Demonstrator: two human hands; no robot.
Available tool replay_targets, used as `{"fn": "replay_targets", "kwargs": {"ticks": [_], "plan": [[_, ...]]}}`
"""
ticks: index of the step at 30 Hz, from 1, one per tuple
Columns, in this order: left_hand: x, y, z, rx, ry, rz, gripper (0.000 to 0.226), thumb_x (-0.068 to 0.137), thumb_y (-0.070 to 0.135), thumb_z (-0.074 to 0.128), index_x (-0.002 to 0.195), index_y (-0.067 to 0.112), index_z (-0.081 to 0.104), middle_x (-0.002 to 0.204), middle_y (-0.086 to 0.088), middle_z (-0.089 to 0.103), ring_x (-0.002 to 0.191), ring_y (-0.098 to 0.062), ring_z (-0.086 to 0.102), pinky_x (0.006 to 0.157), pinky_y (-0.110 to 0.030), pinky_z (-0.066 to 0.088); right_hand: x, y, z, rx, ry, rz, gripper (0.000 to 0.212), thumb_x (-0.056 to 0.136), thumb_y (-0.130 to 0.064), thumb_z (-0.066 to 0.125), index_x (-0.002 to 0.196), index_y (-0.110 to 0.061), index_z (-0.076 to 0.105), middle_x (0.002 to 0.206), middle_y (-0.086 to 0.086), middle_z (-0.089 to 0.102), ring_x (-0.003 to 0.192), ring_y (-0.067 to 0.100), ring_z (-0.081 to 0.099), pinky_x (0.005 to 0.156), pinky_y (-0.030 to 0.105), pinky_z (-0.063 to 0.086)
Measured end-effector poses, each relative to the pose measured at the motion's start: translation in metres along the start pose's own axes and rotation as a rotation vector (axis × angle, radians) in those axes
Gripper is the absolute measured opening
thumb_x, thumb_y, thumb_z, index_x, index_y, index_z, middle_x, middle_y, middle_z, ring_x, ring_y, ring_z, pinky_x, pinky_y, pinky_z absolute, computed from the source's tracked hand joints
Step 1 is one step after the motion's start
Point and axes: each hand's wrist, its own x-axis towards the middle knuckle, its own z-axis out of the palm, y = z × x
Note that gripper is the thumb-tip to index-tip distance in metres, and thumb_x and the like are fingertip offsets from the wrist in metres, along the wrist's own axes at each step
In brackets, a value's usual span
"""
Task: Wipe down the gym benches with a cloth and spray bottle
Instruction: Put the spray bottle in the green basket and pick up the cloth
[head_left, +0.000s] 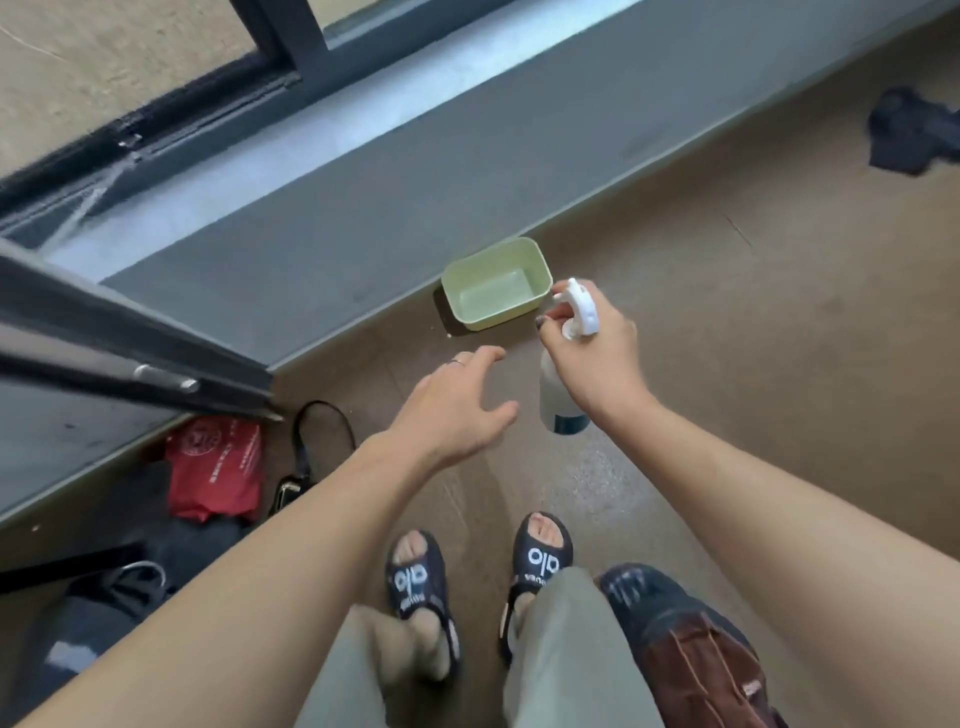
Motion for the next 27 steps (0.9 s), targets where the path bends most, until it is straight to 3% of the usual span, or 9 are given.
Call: {"fn": "replay_targets", "kwargs": {"ticks": [3, 7, 11, 14, 18, 23, 25, 27], "plan": [[0.086, -0.028, 0.032, -0.161, -0.001, 0.012, 0.077, 0.087, 0.047, 0.07, 0.153, 0.031, 0.034, 0.15, -0.002, 0.05, 0.136, -0.021, 0.048, 0.109, -0.037, 0.042, 0.072, 0.038, 0.038, 0.009, 0.008, -0.015, 0.022, 0.092, -0.016, 0.062, 0.113, -0.024, 0.064, 0.096, 0.003, 0.072, 0.078, 0.013, 0.06, 0.06, 0.005, 0.039], [0.204, -0.07, 0.072, -0.31, 0.085, 0.069, 0.076, 0.075, 0.053, 0.075, 0.142, 0.033, 0.044, 0.131, 0.007, 0.06, 0.122, -0.017, 0.058, 0.1, -0.039, 0.049, 0.162, 0.089, 0.097, 0.033, 0.039, -0.082, 0.02, 0.091, -0.019, 0.065, 0.11, -0.027, 0.063, 0.098, 0.001, 0.072, 0.087, 0.017, 0.064, 0.063, 0.009, 0.042], [0.306, -0.117, 0.093, -0.386, 0.227, 0.106, 0.064, 0.079, 0.044, 0.082, 0.134, 0.034, 0.049, 0.127, 0.013, 0.061, 0.123, -0.012, 0.056, 0.098, -0.035, 0.048, 0.237, 0.13, 0.159, 0.025, 0.092, -0.17, 0.021, 0.091, -0.025, 0.065, 0.111, -0.027, 0.064, 0.094, -0.003, 0.072, 0.089, 0.02, 0.066, 0.081, 0.032, 0.053], [0.36, -0.152, 0.102, -0.421, 0.305, 0.169, 0.07, 0.078, 0.045, 0.083, 0.138, 0.036, 0.048, 0.131, 0.012, 0.063, 0.124, -0.009, 0.056, 0.099, -0.031, 0.046, 0.282, 0.154, 0.194, 0.08, 0.142, -0.255, 0.022, 0.091, -0.023, 0.066, 0.113, -0.021, 0.064, 0.093, 0.0, 0.072, 0.087, 0.02, 0.065, 0.074, 0.021, 0.046], [0.409, -0.191, 0.116, -0.433, 0.373, 0.218, 0.073, 0.074, 0.045, 0.085, 0.137, 0.038, 0.049, 0.127, 0.016, 0.066, 0.123, -0.005, 0.059, 0.102, -0.033, 0.05, 0.32, 0.184, 0.239, 0.113, 0.147, -0.323, 0.022, 0.092, -0.02, 0.066, 0.113, -0.016, 0.063, 0.095, 0.003, 0.071, 0.088, 0.023, 0.063, 0.073, 0.023, 0.044], [0.428, -0.213, 0.11, -0.44, 0.399, 0.219, 0.069, 0.071, 0.048, 0.081, 0.134, 0.036, 0.055, 0.121, 0.019, 0.068, 0.118, -0.003, 0.062, 0.099, -0.034, 0.053, 0.343, 0.186, 0.264, 0.154, 0.174, -0.305, 0.021, 0.091, -0.021, 0.068, 0.112, -0.018, 0.065, 0.094, -0.003, 0.071, 0.087, 0.019, 0.063, 0.069, 0.009, 0.04], [0.429, -0.215, 0.109, -0.451, 0.385, 0.192, 0.067, 0.074, 0.043, 0.082, 0.134, 0.035, 0.054, 0.122, 0.019, 0.067, 0.119, -0.005, 0.061, 0.094, -0.029, 0.051, 0.346, 0.184, 0.267, 0.123, 0.149, -0.287, 0.023, 0.092, -0.023, 0.068, 0.113, -0.019, 0.064, 0.096, -0.002, 0.071, 0.087, 0.02, 0.062, 0.07, 0.015, 0.042], [0.432, -0.218, 0.114, -0.397, 0.349, 0.162, 0.069, 0.074, 0.044, 0.081, 0.136, 0.036, 0.052, 0.123, 0.016, 0.067, 0.118, -0.009, 0.062, 0.09, -0.03, 0.051, 0.347, 0.192, 0.273, 0.071, 0.095, -0.265, 0.025, 0.092, -0.025, 0.067, 0.115, -0.016, 0.063, 0.095, 0.004, 0.071, 0.089, 0.025, 0.062, 0.077, 0.029, 0.047]]}}
